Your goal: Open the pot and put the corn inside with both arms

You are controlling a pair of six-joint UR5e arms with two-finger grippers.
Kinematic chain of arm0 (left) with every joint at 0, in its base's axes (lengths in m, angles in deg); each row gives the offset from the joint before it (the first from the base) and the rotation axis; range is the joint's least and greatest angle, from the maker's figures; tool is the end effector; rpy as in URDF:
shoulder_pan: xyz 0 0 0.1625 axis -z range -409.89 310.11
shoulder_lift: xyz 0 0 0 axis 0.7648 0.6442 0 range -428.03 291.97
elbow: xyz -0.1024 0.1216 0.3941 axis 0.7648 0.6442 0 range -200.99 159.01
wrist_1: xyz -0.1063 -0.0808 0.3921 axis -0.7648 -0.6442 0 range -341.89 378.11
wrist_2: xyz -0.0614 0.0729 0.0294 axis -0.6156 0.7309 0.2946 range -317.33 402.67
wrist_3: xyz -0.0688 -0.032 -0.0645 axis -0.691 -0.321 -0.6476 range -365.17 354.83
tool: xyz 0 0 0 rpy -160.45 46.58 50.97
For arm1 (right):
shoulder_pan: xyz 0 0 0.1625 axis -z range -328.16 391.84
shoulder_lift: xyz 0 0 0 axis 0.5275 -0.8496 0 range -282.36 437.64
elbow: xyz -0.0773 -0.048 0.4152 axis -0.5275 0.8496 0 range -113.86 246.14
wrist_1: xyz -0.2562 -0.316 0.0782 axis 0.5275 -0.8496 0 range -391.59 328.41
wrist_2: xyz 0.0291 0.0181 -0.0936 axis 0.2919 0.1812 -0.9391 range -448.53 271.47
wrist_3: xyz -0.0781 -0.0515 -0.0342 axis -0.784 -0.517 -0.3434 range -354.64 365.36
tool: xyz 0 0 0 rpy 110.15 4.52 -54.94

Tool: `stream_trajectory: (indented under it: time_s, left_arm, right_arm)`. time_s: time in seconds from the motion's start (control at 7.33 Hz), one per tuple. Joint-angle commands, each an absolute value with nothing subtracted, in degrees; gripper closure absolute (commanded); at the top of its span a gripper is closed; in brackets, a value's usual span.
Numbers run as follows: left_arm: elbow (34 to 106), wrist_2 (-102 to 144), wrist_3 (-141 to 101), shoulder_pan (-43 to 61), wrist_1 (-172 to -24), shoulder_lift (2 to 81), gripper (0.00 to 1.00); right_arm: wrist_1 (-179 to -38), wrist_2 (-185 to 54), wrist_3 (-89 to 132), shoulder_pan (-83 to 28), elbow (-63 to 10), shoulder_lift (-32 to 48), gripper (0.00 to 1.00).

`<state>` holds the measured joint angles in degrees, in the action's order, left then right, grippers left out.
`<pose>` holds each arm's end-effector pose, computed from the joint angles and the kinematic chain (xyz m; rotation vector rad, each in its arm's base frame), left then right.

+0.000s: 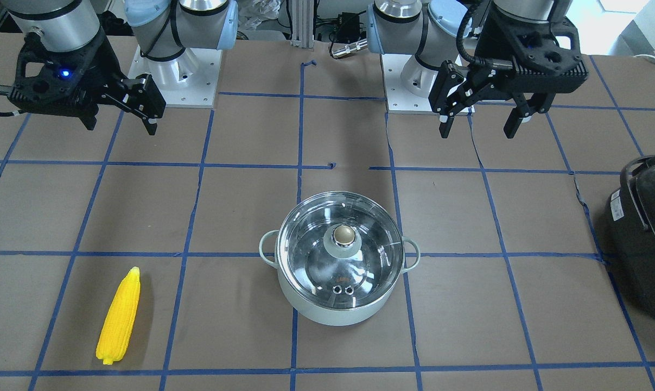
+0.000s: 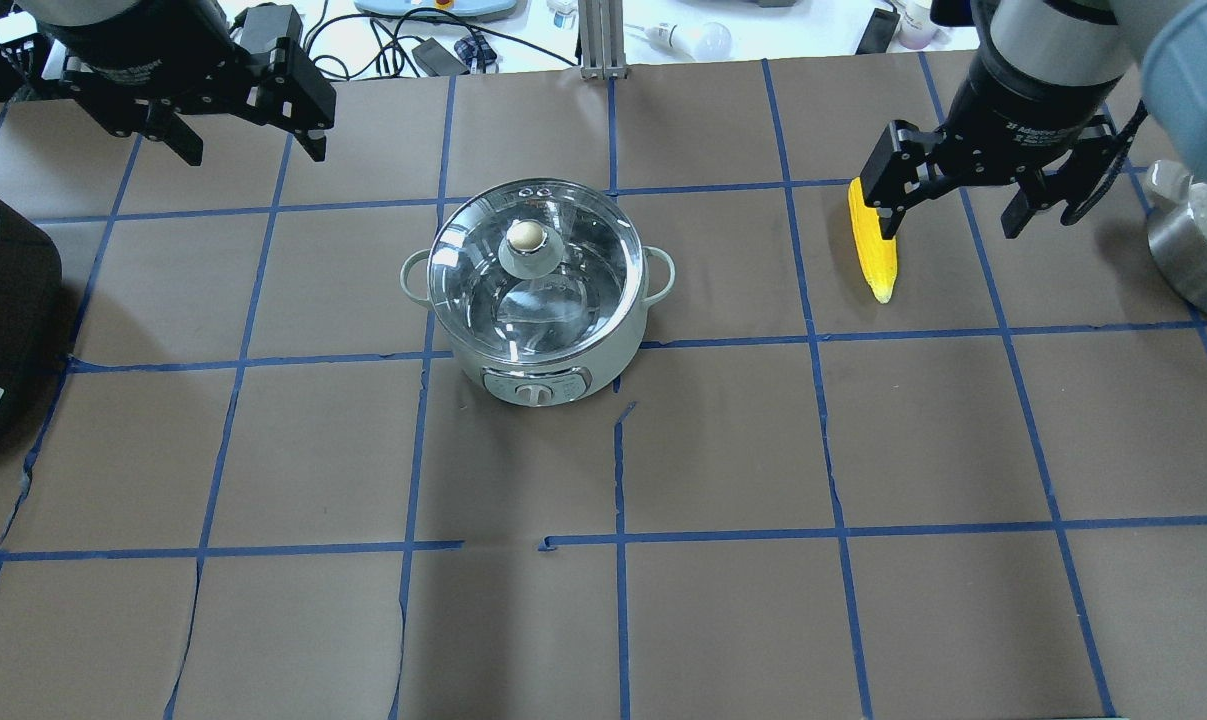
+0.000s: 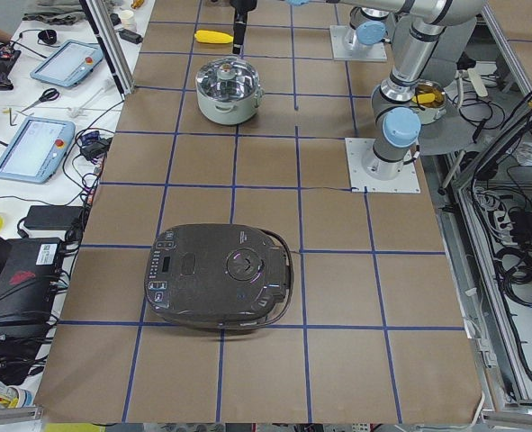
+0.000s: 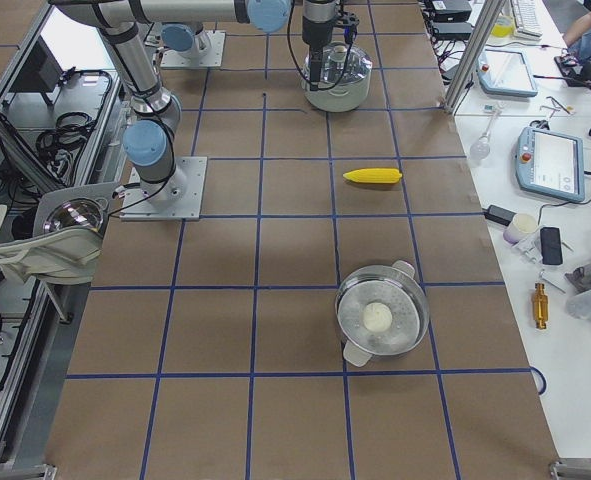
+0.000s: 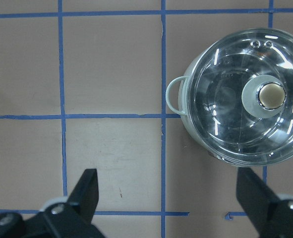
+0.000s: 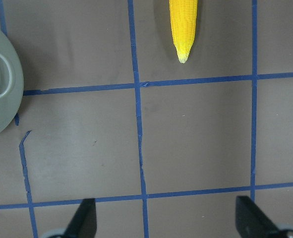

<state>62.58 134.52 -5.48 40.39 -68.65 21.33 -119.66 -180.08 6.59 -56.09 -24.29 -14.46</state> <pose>-0.1326 -0.4997 0.5556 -0.0052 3.0978 -0.2795 0.1133 -0.4801 0.4986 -0.0898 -3.1132 -0.0076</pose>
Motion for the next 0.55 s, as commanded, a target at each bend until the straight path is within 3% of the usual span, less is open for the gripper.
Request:
stream_trajectory:
  time_s: [0.0, 0.41]
  left_arm:
    - [62.94, 134.42, -5.70, 40.55, -68.55, 21.27, 0.00]
    - [62.85, 134.60, -5.70, 40.55, -68.64, 21.00, 0.00]
  right_arm:
    - [-119.66, -179.85, 6.59, -56.06, -24.38, -14.47, 0.00]
    - [-119.66, -179.84, 6.59, -56.14, -24.38, -14.47, 0.00]
